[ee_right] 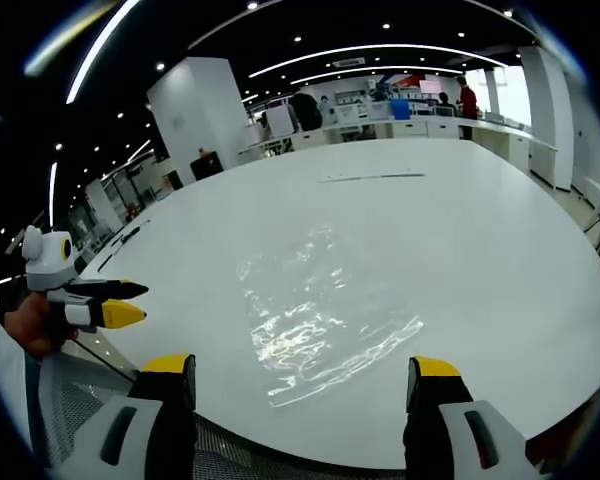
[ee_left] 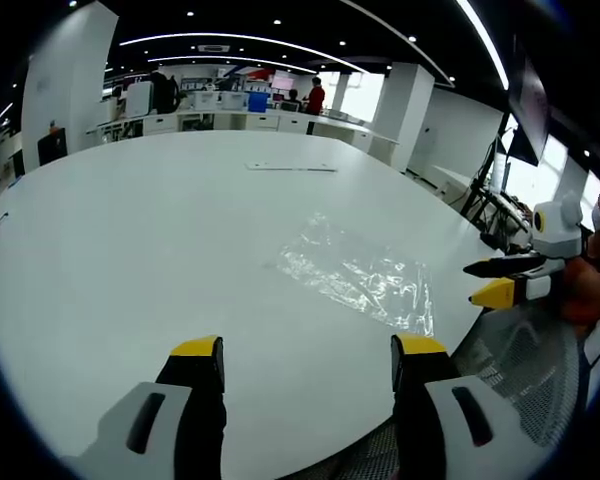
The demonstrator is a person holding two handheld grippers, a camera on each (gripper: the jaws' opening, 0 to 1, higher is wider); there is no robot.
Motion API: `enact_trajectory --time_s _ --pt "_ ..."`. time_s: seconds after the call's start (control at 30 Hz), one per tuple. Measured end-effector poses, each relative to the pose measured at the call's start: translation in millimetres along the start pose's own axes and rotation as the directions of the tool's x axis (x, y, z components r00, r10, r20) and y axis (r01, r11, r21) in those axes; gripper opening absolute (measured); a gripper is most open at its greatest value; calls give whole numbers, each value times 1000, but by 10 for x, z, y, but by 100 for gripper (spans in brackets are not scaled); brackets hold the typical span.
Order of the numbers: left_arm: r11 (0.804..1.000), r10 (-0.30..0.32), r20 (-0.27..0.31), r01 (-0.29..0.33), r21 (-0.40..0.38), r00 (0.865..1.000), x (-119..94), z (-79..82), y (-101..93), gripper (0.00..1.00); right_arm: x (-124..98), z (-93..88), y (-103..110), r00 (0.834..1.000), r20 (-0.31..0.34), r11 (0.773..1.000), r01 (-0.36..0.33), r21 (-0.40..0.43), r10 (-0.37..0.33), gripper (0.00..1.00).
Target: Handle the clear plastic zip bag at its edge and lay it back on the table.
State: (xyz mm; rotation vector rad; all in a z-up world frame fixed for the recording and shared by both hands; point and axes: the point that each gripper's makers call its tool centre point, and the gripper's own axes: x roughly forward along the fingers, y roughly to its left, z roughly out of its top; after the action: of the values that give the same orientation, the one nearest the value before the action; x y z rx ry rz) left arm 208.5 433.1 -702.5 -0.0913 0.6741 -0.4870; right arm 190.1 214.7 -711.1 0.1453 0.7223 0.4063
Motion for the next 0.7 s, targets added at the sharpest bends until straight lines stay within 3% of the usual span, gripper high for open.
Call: enact_trajectory --time_s 0.7 --pt "1000 -6 -9 6 10 1000 5 -15 -16 66 7 -16 -8 1000 -4 1000 2 -1 -2 86"
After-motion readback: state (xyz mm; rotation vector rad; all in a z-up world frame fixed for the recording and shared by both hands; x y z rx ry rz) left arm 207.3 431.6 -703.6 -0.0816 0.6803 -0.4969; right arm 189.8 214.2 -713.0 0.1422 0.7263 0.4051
